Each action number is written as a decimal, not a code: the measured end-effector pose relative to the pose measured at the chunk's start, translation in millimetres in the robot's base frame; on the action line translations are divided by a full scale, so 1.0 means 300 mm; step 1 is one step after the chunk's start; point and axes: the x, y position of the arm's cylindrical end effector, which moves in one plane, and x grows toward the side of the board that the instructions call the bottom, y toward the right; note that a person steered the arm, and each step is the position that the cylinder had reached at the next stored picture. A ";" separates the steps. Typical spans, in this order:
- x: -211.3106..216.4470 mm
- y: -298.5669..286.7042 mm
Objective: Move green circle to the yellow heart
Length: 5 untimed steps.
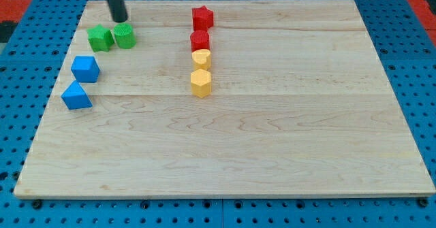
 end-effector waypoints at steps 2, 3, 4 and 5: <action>0.251 0.264; 0.301 0.209; 0.368 0.197; 0.381 0.328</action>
